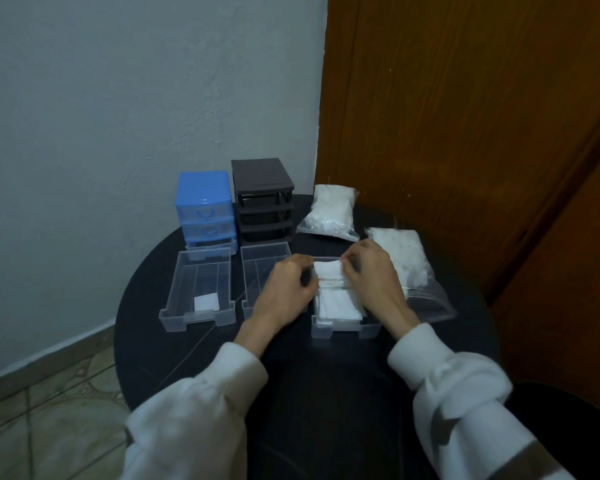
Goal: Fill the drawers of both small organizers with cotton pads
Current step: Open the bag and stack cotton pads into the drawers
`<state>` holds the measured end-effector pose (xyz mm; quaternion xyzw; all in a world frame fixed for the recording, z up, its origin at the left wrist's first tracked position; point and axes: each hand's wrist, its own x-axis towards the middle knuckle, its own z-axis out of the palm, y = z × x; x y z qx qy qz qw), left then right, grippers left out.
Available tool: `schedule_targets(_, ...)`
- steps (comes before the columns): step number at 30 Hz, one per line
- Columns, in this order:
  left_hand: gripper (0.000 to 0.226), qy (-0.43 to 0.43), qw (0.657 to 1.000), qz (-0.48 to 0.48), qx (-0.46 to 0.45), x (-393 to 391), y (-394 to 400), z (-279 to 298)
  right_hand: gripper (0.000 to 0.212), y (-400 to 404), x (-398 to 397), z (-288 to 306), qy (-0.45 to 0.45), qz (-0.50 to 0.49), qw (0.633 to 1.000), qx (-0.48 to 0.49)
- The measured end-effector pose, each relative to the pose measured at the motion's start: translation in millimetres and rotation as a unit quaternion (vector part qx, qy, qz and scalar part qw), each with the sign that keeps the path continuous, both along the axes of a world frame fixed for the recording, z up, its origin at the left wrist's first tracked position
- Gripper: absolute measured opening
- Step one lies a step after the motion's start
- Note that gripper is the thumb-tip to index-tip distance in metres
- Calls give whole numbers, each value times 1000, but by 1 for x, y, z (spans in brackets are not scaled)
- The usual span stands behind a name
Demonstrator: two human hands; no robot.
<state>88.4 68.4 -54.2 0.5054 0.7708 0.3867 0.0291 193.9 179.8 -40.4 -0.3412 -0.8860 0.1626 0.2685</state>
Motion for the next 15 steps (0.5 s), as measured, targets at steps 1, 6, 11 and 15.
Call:
schedule_targets(1, 20, -2, 1000, -1, 2, 0, 0, 1, 15, -3, 3, 2, -5, 21, 1000, 15)
schedule_targets(6, 26, -8, 1000, -4, -3, 1, 0, 0, 34, -18, 16, -1, -123, 150, 981, 23)
schedule_targets(11, 31, -5, 1000, 1, -13, 1, 0, -1, 44, -23, 18, -5, -214, 145, 965, 44)
schedule_targets(15, 31, 3, 1000, 6, -12, 3, -1, -1, 45, -25, 17, -4, -241, 144, 958, 63)
